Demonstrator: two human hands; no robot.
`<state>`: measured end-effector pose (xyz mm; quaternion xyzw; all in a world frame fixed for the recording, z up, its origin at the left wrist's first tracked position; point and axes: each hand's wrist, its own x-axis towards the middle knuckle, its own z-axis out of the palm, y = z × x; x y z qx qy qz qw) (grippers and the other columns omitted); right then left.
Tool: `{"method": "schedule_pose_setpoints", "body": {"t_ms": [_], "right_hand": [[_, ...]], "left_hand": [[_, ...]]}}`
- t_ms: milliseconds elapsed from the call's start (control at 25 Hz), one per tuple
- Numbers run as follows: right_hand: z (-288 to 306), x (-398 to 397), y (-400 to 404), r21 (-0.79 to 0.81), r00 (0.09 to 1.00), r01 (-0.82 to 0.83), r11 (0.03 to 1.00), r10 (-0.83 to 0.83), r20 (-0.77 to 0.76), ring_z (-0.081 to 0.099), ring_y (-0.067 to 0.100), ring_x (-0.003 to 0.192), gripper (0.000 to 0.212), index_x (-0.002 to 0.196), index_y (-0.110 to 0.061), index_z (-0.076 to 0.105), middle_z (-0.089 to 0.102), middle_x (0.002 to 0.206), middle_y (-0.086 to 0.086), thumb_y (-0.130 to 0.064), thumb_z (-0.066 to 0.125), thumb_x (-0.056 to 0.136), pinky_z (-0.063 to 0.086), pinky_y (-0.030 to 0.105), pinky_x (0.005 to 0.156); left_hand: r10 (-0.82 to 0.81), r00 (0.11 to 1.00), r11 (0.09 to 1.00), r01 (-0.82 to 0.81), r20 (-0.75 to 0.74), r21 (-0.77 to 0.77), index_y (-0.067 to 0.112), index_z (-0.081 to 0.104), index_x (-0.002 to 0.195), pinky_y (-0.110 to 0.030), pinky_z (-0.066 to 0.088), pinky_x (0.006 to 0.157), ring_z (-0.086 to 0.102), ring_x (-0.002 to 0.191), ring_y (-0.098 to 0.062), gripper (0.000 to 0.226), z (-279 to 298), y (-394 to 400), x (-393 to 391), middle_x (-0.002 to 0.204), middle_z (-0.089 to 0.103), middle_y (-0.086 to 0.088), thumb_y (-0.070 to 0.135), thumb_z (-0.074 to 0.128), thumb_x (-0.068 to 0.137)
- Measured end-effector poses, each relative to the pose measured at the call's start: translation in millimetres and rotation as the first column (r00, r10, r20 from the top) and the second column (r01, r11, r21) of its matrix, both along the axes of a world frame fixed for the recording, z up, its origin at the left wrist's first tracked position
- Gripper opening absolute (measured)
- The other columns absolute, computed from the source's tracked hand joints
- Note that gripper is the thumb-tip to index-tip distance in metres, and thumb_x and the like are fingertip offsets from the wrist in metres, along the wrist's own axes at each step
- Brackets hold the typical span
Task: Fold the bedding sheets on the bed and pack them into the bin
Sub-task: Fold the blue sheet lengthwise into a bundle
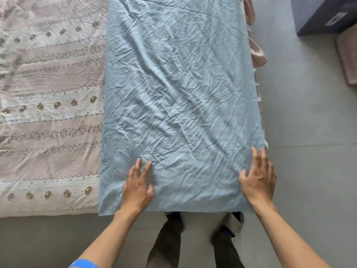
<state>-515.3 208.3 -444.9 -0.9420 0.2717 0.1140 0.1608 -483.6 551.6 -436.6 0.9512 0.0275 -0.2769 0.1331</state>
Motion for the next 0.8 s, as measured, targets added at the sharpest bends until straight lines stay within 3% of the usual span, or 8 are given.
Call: {"method": "schedule_pose_setpoints", "body": {"t_ms": [80,120,200,240,320,440,600,800], "right_hand": [[-1.6,-0.5,9.9,0.067,0.927,-0.300,0.952,0.307,-0.214,0.017,0.028,0.147,0.078,0.156,-0.031,0.011,0.004,0.165,-0.003,-0.021,0.048,0.088,0.032,0.046,0.111],[0.5,-3.8,6.1,0.111,0.866,-0.334,0.936,0.351,-0.355,0.017,0.029,0.147,0.077,0.156,-0.032,0.006,-0.002,0.165,-0.005,-0.024,0.045,0.090,0.034,0.045,0.112],[15.1,-15.0,-4.6,0.168,0.772,-0.243,0.955,0.295,-0.562,0.032,0.029,0.140,0.068,0.154,-0.028,0.018,0.013,0.163,-0.002,-0.030,0.042,0.089,0.039,0.044,0.107],[31.6,-15.5,-8.1,0.188,0.762,-0.186,0.964,0.262,-0.592,0.039,0.027,0.136,0.062,0.149,-0.027,0.030,0.026,0.157,0.000,-0.034,0.042,0.089,0.040,0.043,0.106],[72.7,-7.5,-12.5,0.238,0.822,-0.107,0.965,0.220,-0.525,0.039,0.024,0.137,0.061,0.145,-0.029,0.039,0.031,0.155,-0.002,-0.044,0.041,0.086,0.038,0.039,0.108],[137.6,20.1,-26.9,0.327,0.921,-0.074,0.942,0.191,-0.340,0.037,0.017,0.139,0.065,0.142,-0.038,0.041,0.021,0.161,-0.009,-0.052,0.041,0.079,0.034,0.030,0.110],[202.4,71.4,-57.2,0.448,0.936,-0.237,0.862,0.326,-0.132,0.028,0.009,0.146,0.067,0.136,-0.039,0.048,0.020,0.161,-0.011,-0.051,0.044,0.070,0.024,0.013,0.109],[282.9,143.6,-203.2,0.485,0.906,-0.414,0.770,0.400,0.139,0.042,0.009,0.136,0.037,0.126,-0.042,0.051,0.032,0.147,-0.026,-0.032,0.059,0.091,0.035,0.024,0.105]], "left_hand": [[-0.032,0.966,0.995,0.055,-0.257,0.084,0.040,-0.008,0.153,-0.048,0.023,0.118,-0.008,0.150,-0.029,0.084,-4.6,-15.1,-12.0,0.160,-0.025,0.003,0.030,0.049,0.093],[-0.033,0.922,0.992,0.079,-0.385,0.103,0.040,-0.007,0.153,-0.046,0.024,0.117,-0.004,0.150,-0.031,0.083,0.0,-13.9,-16.9,0.161,-0.023,0.003,0.035,0.049,0.093],[-0.031,0.822,0.990,0.103,-0.568,0.094,0.033,0.013,0.154,-0.039,0.032,0.114,0.023,0.146,-0.028,0.077,23.7,-8.4,-17.5,0.164,0.005,0.000,0.040,0.048,0.087],[-0.030,0.819,0.993,0.092,-0.573,0.080,0.030,0.026,0.151,-0.035,0.035,0.111,0.034,0.141,-0.024,0.072,42.0,-8.8,-11.6,0.160,0.023,0.000,0.041,0.046,0.082],[-0.016,0.898,0.999,0.035,-0.440,0.034,0.031,0.039,0.145,-0.030,0.037,0.108,0.042,0.136,-0.017,0.062,83.1,-30.6,10.5,0.151,0.041,0.004,0.039,0.046,0.084],[-0.056,0.974,0.994,0.034,-0.219,-0.106,0.035,0.034,0.148,-0.030,0.034,0.110,0.038,0.138,-0.013,0.060,144.4,-99.6,48.9,0.153,0.037,0.011,0.038,0.048,0.089],[-0.042,0.996,0.974,0.024,-0.075,-0.226,0.033,0.033,0.149,-0.025,0.031,0.111,0.035,0.140,-0.012,0.061,208.8,-199.0,103.0,0.155,0.034,0.010,0.036,0.050,0.091],[0.145,0.987,0.958,-0.124,0.066,-0.257,0.028,0.039,0.147,-0.028,0.034,0.111,0.040,0.137,-0.013,0.060,274.9,-343.1,156.0,0.152,0.041,0.004,0.033,0.054,0.090]]}}
